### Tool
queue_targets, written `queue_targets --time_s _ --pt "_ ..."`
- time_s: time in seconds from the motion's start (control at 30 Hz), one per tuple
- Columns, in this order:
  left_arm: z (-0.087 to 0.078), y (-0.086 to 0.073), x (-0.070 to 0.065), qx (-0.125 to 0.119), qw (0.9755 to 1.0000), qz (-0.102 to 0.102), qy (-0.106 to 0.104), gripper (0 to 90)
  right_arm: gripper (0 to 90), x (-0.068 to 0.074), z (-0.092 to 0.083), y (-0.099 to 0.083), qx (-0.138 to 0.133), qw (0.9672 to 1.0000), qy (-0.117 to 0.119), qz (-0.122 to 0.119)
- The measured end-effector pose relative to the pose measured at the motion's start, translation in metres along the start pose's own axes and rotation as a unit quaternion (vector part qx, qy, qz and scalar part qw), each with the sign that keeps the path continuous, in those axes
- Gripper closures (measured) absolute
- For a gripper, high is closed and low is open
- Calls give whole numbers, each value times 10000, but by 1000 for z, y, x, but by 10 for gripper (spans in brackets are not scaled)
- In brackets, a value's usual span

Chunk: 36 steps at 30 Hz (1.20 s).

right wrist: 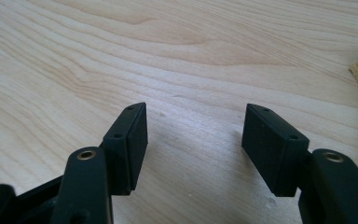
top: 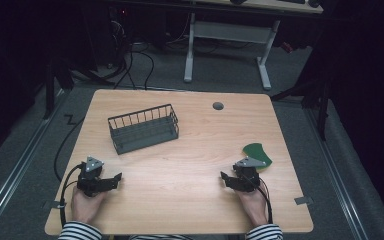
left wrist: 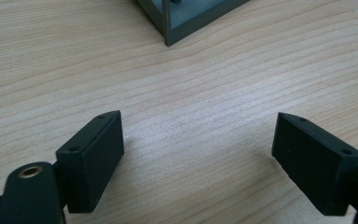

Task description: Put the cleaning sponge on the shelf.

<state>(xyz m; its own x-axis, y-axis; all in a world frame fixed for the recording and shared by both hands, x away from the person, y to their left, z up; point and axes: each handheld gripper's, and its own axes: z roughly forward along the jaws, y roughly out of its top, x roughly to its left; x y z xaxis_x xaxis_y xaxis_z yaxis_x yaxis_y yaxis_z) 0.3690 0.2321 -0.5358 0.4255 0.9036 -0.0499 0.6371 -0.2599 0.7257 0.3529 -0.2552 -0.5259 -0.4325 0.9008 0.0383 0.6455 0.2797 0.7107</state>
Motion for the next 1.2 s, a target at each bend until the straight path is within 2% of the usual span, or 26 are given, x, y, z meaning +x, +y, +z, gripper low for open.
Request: queue_targets --time_s 0.13,0.23,0.37,0.47,0.6,0.63,0.73,0.8,0.93,1.0,1.2 --pt "0 4 1 15 9998 -129 -137 208 421 3 -5 10 -59 9997 220 -6" --pt "0 8 1 83 9997 -212 -52 255 426 4 -7 23 -166 9990 407 18" --pt "-1 17 3 -54 9993 -364 6 311 485 9 -2 41 -258 9979 601 -32" --pt "0 25 4 -54 9993 -374 42 339 515 12 6 54 -274 9967 761 -11" --pt "3 38 4 -88 9994 -313 145 378 569 16 17 73 -282 9970 692 -187" --pt "3 41 5 -181 9992 -343 131 390 577 17 20 78 -251 9970 712 -197" --pt "8 50 6 -230 9992 -279 172 405 617 20 31 93 -29 9965 794 -239" --pt "12 51 7 -357 9986 -363 106 421 636 24 38 101 24 9964 780 -319" --pt "19 50 12 -299 9984 -456 144 433 681 32 52 119 -38 9962 812 -303" --pt "20 50 15 -357 9980 -498 151 453 681 36 60 126 -76 9958 855 -307" --pt "24 49 19 -361 9982 -438 200 480 680 49 84 147 21 9965 738 -381"
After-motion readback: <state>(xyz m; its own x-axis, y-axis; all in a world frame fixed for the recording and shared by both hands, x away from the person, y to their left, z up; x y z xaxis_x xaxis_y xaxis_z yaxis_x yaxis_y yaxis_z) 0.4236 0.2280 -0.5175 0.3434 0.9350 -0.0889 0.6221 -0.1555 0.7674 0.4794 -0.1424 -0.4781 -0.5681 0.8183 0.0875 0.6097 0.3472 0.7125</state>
